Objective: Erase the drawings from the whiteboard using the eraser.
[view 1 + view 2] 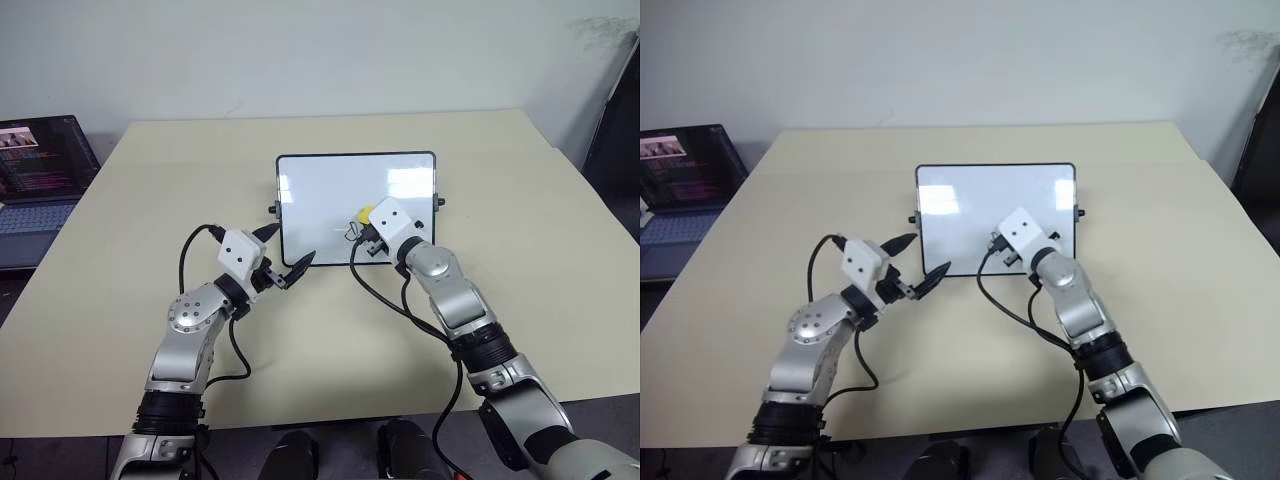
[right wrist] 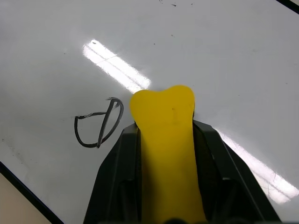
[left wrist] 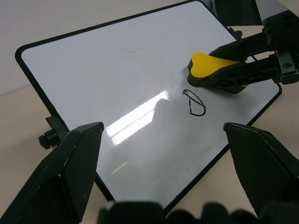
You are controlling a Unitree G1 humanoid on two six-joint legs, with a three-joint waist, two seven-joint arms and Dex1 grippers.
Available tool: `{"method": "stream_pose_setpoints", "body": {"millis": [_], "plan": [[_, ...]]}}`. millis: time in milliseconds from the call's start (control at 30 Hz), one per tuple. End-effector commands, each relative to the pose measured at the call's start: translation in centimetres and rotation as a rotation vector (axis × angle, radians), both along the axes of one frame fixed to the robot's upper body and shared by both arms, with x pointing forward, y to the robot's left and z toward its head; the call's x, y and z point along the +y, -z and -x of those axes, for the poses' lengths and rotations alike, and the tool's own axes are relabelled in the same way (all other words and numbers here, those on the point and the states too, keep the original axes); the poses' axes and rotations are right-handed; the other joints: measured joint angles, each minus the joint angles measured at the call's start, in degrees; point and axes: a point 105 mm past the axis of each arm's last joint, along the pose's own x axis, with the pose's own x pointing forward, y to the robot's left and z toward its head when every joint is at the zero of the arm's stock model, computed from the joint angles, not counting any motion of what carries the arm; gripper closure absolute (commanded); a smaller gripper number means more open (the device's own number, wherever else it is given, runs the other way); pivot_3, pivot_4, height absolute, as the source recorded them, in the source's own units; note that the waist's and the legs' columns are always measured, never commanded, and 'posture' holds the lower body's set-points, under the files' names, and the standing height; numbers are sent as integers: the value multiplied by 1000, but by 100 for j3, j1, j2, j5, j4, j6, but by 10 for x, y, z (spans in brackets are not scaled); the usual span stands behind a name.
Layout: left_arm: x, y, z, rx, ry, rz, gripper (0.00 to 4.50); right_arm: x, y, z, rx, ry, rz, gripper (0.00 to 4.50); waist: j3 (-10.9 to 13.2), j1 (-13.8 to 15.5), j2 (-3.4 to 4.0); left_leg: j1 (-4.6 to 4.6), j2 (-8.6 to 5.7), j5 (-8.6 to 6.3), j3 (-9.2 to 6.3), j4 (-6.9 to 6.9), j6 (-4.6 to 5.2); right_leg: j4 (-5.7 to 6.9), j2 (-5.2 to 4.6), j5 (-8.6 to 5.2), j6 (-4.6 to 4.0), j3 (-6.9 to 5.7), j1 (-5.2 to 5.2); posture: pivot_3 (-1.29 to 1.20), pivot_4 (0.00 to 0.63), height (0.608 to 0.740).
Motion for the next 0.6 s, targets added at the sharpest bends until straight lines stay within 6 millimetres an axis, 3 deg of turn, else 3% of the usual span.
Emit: {"method": "stream_pose_setpoints", "body": {"millis": [33,367,600], "plan": [[4,-13,2,-56,-19,9,0,15,1,5,6,-53,13,3305,0,-1,0,0,0,0,0,0,0,1,0,0,0,0,0,0,150,740],[9,-12,5,-54,-41,8,0,28,17,22,53,-163,69,3305,0,16,0,-3,-1,0,-2,-1,0,-4,-1,0,0,-3,-1,0,150,740],[8,-12,4,-52,-35,9,0,23,10,25,45,-159,58,3305,0,13,0,-3,-1,0,-2,-1,0,-4,-1,0,0,-3,-2,0,150,740]]}}
